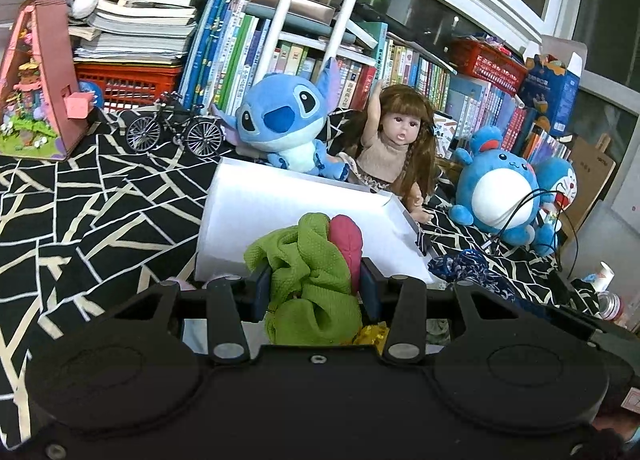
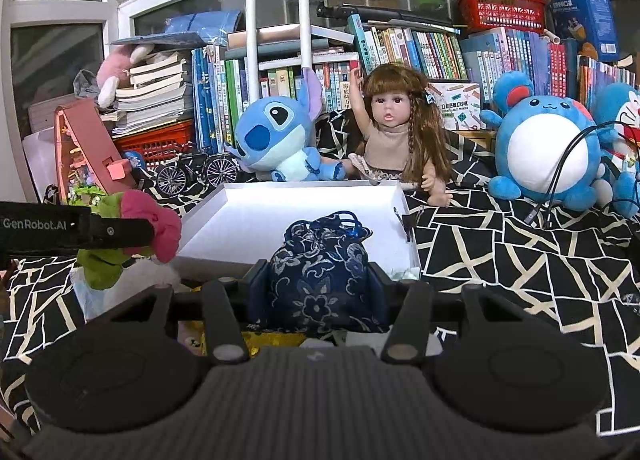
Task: Organize soft objects
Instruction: 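Carry pouch and scrunchie into the white box and open both tools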
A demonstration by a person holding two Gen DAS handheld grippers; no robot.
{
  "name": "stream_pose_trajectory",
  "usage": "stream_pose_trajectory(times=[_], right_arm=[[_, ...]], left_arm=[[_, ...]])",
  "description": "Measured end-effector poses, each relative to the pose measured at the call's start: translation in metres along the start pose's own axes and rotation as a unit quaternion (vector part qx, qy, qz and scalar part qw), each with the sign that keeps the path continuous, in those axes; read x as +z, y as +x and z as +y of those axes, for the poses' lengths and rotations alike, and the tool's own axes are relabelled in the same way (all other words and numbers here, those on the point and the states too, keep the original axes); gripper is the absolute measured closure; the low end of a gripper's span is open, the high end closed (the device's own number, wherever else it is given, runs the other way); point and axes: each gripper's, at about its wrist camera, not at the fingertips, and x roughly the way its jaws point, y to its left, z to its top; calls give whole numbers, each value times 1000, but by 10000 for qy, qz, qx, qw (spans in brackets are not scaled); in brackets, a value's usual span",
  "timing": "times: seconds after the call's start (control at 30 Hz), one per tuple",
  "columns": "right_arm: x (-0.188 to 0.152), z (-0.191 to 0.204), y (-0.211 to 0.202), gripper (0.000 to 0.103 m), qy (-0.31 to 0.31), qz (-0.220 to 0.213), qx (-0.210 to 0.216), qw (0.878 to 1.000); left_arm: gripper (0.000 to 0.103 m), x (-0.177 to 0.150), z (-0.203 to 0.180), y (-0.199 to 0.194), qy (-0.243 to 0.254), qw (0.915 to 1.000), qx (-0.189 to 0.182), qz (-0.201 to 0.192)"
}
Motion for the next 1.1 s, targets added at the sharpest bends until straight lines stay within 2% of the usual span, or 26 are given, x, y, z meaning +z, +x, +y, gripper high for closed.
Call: stream_pose_trajectory(times=[0.27,0.43,0.57,0.73,0.87,1.1], right_arm=[[21,-9,28,48,81,313,98,9994],[50,-24,62,48,330,708,373,9962],[62,-29,91,48,401,978,504,9931],[63,-27,120,48,308,1113,499,9920],[57,-25,142,48,278,1284,393,9906],[45,-30,163,48,363,1495,296,9876]], left_arm=[[61,25,-5,34,45,9997,-65,231],[61,52,-2,71,-57,9985,-160,523],[61,64,-1,105,-66,9973,-63,733],[61,61,-4,141,88,9965,-36,828],[60,54,-5,163,123,9954,179,936],[60,45,2,185,140,9927,417,1125]])
